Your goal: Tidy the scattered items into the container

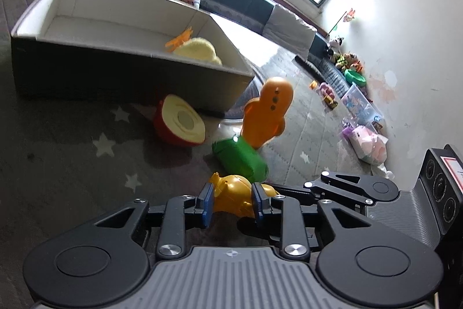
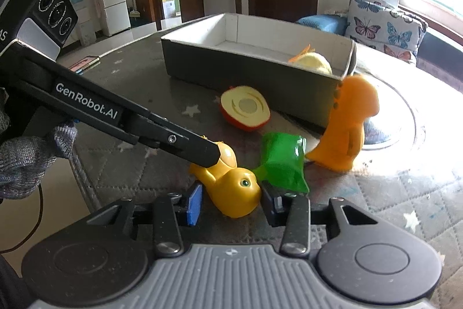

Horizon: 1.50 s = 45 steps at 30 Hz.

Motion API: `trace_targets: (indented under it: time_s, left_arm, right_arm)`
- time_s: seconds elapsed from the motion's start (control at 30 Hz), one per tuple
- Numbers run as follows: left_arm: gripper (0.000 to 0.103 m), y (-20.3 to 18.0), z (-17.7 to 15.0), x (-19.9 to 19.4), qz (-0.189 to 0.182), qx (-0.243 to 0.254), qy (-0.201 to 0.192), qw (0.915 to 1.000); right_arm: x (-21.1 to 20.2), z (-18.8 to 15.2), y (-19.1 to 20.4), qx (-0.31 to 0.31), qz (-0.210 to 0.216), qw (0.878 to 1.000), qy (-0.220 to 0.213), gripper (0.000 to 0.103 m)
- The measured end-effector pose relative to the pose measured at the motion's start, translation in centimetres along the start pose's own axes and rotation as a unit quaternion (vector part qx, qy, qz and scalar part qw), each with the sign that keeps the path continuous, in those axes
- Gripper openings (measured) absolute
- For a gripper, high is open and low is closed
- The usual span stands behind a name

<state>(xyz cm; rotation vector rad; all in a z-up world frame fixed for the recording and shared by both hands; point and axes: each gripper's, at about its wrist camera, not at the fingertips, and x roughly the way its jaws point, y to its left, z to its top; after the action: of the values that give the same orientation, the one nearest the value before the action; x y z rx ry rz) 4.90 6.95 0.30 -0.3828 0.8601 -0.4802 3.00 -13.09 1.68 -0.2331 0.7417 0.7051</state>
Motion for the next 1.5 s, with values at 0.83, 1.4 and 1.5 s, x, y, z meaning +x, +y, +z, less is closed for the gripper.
trace_targets:
  time_s: [0.83,1.4,1.5]
  left_arm:
    - [0.030,4.1,13.6,1.1,0.051,0.022,-0.084,0.9949]
    - [0.030,9.2,16.4,6.0,0.072,-0.024,-0.019,0.9969]
    - [0.029,9.5,16.4,6.3,0.076,-0.027,-0.014,0.9966]
  right_arm:
    - [7.0,13.7,-4.0,-0.024,-0.017,0.998,-0.052,0.041]
    - [13.3,15.0,-6.5,0.004,0.020,0.999,0.030,0.041]
    - [13.2,15.0,-6.4,0.004,0.019,0.999,0.032,0.041]
